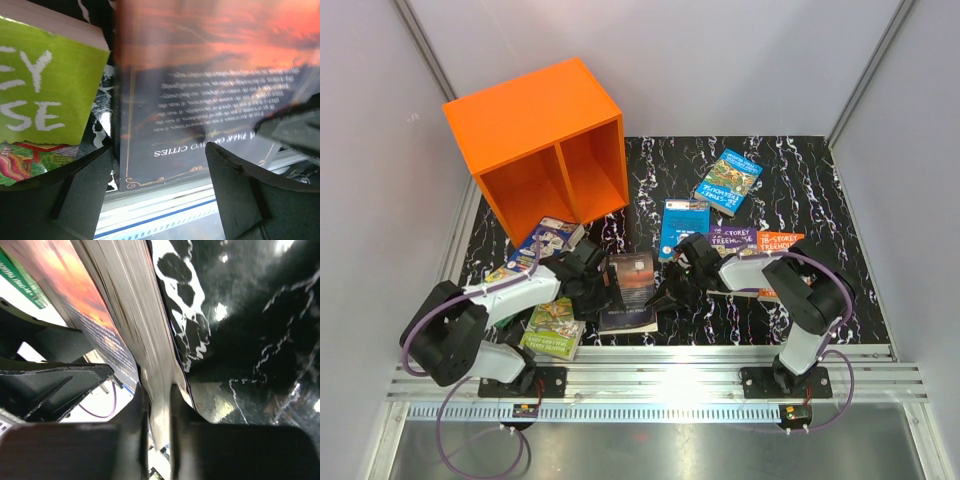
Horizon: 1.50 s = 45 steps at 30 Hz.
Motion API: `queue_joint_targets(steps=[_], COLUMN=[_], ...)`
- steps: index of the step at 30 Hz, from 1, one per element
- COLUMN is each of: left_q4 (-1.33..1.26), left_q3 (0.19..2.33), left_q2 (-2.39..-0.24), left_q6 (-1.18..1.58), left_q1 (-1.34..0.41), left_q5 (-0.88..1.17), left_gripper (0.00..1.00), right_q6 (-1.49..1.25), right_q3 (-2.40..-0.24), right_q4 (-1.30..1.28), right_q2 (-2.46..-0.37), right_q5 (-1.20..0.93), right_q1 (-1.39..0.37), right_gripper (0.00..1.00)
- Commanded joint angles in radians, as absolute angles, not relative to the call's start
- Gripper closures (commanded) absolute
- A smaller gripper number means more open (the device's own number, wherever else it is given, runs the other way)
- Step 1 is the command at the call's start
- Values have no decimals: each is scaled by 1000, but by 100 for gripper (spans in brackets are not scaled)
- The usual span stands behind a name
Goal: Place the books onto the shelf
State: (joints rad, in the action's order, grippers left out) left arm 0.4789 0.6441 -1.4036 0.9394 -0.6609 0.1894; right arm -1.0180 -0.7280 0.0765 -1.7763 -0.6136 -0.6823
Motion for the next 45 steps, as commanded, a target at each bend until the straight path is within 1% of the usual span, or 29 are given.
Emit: queue_joint_targets(steps=[1,2,4,5,6,7,9,10,11,15,17,21,22,26,31,36,38,40,43,45], left_q4=[-147,-159,-143,-90,-56,-14,118,155,216,303,343,420,429,474,488,512,430,338,120,68], left_q3=[451,443,443,448,454,462,500,515,541,580,606,695,710,771,787,804,778,735,700,699], left_q2=[-1527,-1504,-1409,-1369,-1267,-1218,-1116,-1030,-996,-861,-792,-712,-707,-716,-684,-647,-634,-627,-638,-673], left_q6=[1048,1051,1046,1040,1034,1026,1009,1002,994,1002,1015,1000,996,971,982,983,1015,1049,1112,1121], left_q1=[-750,-750,-752,-753,-752,-753,-747,-742,-736,-701,-686,-666,-660,-635,-624,-620,-620,-621,-620,-620], left_q5=[351,360,376,361,353,333,275,258,244,221,212,163,158,156,134,100,138,173,247,304], left_gripper=[20,20,20,20,18,16,7,4,2,1,1,1,1,1,1,1,1,1,2,3], right_q6=[-1138,-1134,-1124,-1121,-1115,-1098,-1075,-1051,-1040,-1006,-976,-896,-879,-867,-897,-957,-972,-1028,-1110,-1155], right_q3=[-713,-712,-706,-703,-703,-707,-716,-730,-739,-820,-912,-1103,-1170,-1313,-1405,-1396,-1372,-1298,-1181,-1126], right_q4=[379,380,376,353,330,301,171,126,83,-153,-265,-434,-454,-531,-545,-499,-450,-390,-253,-158], right_q2=[-1930,-1904,-1862,-1806,-1772,-1732,-1603,-1557,-1469,-1290,-1231,-1197,-1195,-1187,-1145,-1097,-1083,-1062,-1022,-1015], right_q5=[-477,-483,-495,-497,-499,-497,-474,-462,-451,-411,-396,-374,-377,-387,-387,-405,-437,-462,-476,-472], right_q1=[-770,-769,-769,-769,-769,-769,-767,-769,-769,-764,-758,-750,-750,-747,-746,-744,-742,-744,-742,-744], right_gripper=[95,100,100,100,100,100,100,100,100,100,100,100,100,100,100,100,100,100,100,100])
